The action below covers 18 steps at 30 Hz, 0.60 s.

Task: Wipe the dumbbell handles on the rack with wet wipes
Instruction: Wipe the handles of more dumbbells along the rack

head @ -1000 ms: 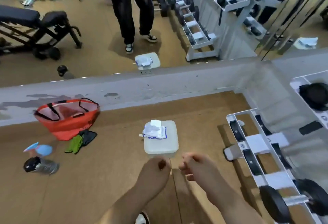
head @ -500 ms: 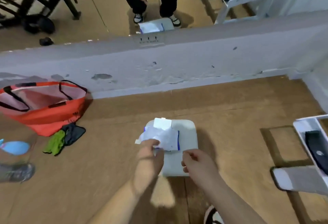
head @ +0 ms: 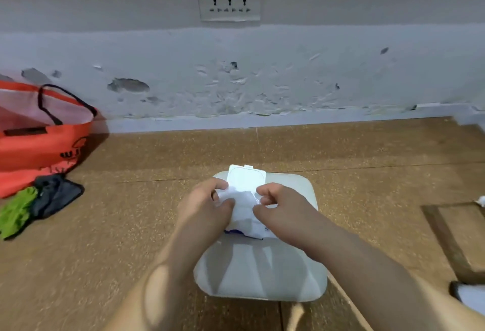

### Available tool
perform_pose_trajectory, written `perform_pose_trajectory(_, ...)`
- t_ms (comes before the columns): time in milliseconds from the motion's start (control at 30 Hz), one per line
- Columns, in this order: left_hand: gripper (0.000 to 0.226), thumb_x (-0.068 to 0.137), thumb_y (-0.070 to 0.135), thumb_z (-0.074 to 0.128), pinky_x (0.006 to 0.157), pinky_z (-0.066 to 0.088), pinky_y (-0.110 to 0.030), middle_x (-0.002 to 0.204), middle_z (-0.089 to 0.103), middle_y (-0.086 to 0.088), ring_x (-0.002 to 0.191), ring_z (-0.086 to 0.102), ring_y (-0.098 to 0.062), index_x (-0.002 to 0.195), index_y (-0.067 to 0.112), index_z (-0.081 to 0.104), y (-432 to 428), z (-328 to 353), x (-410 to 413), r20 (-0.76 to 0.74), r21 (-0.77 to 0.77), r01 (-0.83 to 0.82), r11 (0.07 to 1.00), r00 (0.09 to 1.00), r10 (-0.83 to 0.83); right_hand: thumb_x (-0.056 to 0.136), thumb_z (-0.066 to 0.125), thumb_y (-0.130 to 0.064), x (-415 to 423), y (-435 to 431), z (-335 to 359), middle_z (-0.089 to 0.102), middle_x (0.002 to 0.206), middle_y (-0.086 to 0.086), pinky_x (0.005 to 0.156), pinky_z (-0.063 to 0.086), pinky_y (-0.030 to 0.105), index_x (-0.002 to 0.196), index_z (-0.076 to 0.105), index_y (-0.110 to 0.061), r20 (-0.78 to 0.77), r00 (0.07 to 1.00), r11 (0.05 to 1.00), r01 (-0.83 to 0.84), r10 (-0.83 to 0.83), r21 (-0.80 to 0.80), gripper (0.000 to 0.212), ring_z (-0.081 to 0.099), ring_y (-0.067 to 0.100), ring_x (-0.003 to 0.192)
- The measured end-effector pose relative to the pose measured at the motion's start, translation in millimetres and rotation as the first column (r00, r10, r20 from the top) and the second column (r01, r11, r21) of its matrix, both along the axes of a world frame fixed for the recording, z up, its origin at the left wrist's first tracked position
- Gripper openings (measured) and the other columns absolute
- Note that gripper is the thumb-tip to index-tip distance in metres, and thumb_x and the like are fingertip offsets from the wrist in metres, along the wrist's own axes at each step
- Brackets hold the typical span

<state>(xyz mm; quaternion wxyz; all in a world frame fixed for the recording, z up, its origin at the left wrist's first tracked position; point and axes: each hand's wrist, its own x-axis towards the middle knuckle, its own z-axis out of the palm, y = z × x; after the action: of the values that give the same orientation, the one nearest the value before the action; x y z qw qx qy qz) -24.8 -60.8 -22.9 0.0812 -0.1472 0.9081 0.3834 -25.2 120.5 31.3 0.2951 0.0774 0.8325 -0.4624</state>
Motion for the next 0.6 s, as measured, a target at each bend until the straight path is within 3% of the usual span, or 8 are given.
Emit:
perform_pose_trajectory(100, 0.01, 0.091, 0.033, 0.066, 0.093, 0.042, -0.035, 0.092, 0.06, 0.017, 0.094, 0.054, -0.005, 0.084, 0.039, 0.072, 2.5, 7.9, -0.2, -0.096, -0.092, 0.039, 0.995, 0.994, -0.048, 0.099, 0.059, -0.028, -4.3, 0.9, -1.8, 0.057, 0.123, -0.012, 0.08, 0.05, 0.025, 0.145, 0.049, -0.033, 0.036, 0.999, 0.999, 0.037, -0.036, -0.011, 0.047, 0.06, 0.008, 0.102)
perform_pose_trajectory(167, 0.014, 0.09, 0.032, 0.071, 0.097, 0.037, -0.034, 0.096, 0.061, 0.023, 0.1, 0.052, 0.001, 0.079, 0.039, 0.071, 2.1, 10.2, 1.2, -0.216, -0.037, 0.025, 0.999, 0.976, -0.032, 0.097, 0.061, -0.022, -6.9, 1.2, -2.0, 0.059, 0.12, -0.011, 0.085, 0.055, 0.027, 0.144, 0.051, -0.033, 0.04, 0.996, 0.996, 0.083, -0.082, -0.032, 0.049, 0.062, 0.008, 0.101)
perform_pose_trajectory(267, 0.015, 0.094, 0.025, 0.069, 0.075, 0.048, -0.022, 0.085, 0.068, 0.018, 0.082, 0.06, 0.0, 0.08, 0.031, 0.07, 4.4, 23.2, 4.6, -0.274, 0.232, -0.022, 0.973, 0.958, 0.086, 0.091, 0.068, -0.02, -4.0, 2.4, -1.8, 0.057, 0.126, -0.014, 0.077, 0.055, 0.023, 0.142, 0.054, -0.036, 0.011, 0.99, 0.986, 0.142, -0.142, -0.093, 0.056, 0.063, 0.005, 0.105)
perform_pose_trajectory(333, 0.016, 0.097, 0.021, 0.067, 0.061, 0.044, -0.014, 0.076, 0.067, 0.013, 0.067, 0.057, -0.001, 0.082, 0.026, 0.069, 8.5, 34.6, 4.5, -0.278, 0.393, -0.04, 0.919, 0.947, 0.161, 0.087, 0.075, -0.024, -5.4, 3.5, -1.9, 0.061, 0.13, -0.017, 0.078, 0.055, 0.022, 0.14, 0.057, -0.038, -0.015, 0.988, 0.977, 0.147, -0.151, -0.153, 0.058, 0.066, 0.003, 0.109)
perform_pose_trajectory(400, 0.011, 0.1, 0.019, 0.065, 0.059, 0.048, -0.017, 0.072, 0.068, 0.012, 0.064, 0.06, -0.004, 0.09, 0.02, 0.069, 11.4, 44.6, 3.3, -0.195, 0.57, -0.063, 0.82, 0.958, 0.209, 0.087, 0.08, -0.026, -7.1, 3.6, 0.2, 0.069, 0.124, -0.015, 0.081, 0.056, 0.022, 0.134, 0.062, -0.036, 0.003, 0.986, 0.949, 0.163, -0.168, -0.271, 0.052, 0.071, 0.001, 0.103)
perform_pose_trajectory(500, 0.011, 0.099, 0.022, 0.068, 0.072, 0.056, -0.037, 0.095, 0.077, -0.01, 0.08, 0.071, -0.024, 0.107, 0.013, 0.068, 9.0, 48.3, 0.2, 0.062, 0.857, -0.109, 0.503, 0.992, 0.109, 0.086, 0.08, -0.034, -12.3, 7.4, 6.5, 0.075, 0.122, -0.002, 0.094, 0.058, 0.033, 0.127, 0.07, -0.03, 0.072, 0.978, 0.884, 0.206, -0.194, -0.419, 0.042, 0.074, 0.012, 0.105)
perform_pose_trajectory(600, 0.031, 0.087, 0.021, 0.075, 0.077, 0.057, -0.04, 0.11, 0.075, -0.019, 0.092, 0.072, -0.033, 0.115, 0.014, 0.067, 2.2, 36.4, 0.4, 0.1, 0.92, -0.084, 0.383, 0.995, -0.022, 0.098, 0.066, -0.032, -16.4, 14.0, 11.8, 0.073, 0.127, 0.016, 0.106, 0.053, 0.048, 0.128, 0.072, -0.01, 0.182, 0.979, 0.795, 0.178, -0.087, -0.58, 0.038, 0.069, 0.033, 0.12)
